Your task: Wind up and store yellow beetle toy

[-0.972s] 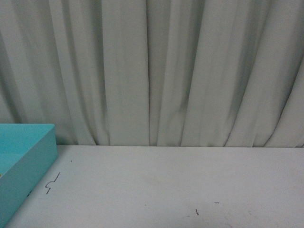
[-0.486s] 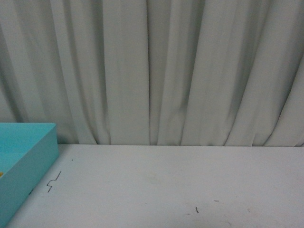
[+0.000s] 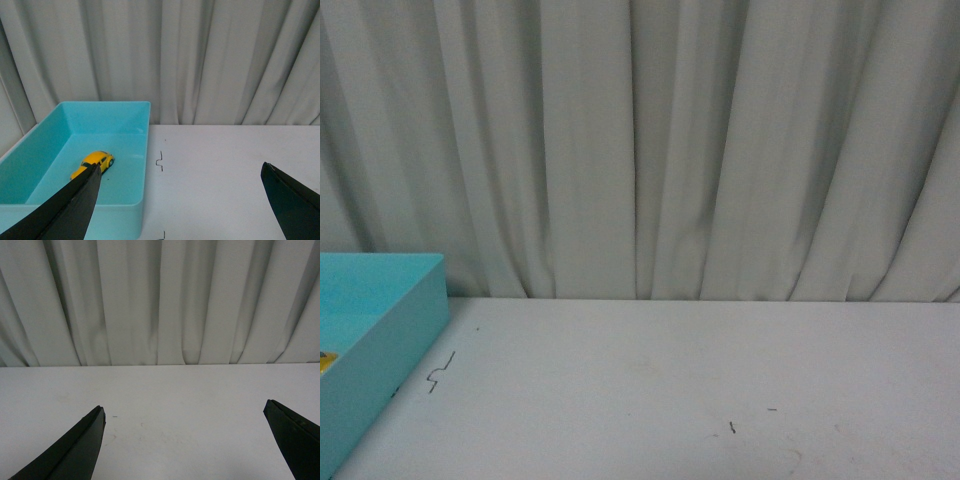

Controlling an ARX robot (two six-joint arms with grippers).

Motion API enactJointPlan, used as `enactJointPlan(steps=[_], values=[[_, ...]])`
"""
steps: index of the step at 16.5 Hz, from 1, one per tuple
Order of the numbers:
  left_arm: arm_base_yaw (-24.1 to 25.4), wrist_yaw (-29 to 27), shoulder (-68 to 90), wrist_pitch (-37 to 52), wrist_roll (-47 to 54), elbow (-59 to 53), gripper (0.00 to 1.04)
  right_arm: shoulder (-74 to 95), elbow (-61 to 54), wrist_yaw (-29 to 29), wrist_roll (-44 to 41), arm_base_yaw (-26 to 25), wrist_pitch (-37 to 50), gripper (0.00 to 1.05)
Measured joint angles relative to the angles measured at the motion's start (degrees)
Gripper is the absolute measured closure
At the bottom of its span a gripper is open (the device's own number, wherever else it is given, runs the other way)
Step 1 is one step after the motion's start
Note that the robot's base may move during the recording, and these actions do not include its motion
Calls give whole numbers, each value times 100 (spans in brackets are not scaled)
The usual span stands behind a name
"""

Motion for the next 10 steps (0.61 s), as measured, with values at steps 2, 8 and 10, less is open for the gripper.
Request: enactJointPlan(steps=[2,8,10], values=[[0,0,0,2,0,0,7,0,0,0,0,0,0,7],[0,0,0,0,0,0,7,0,0,0,0,0,0,7],[0,0,0,-2,0,0,7,2,0,0,0,0,-2,7]])
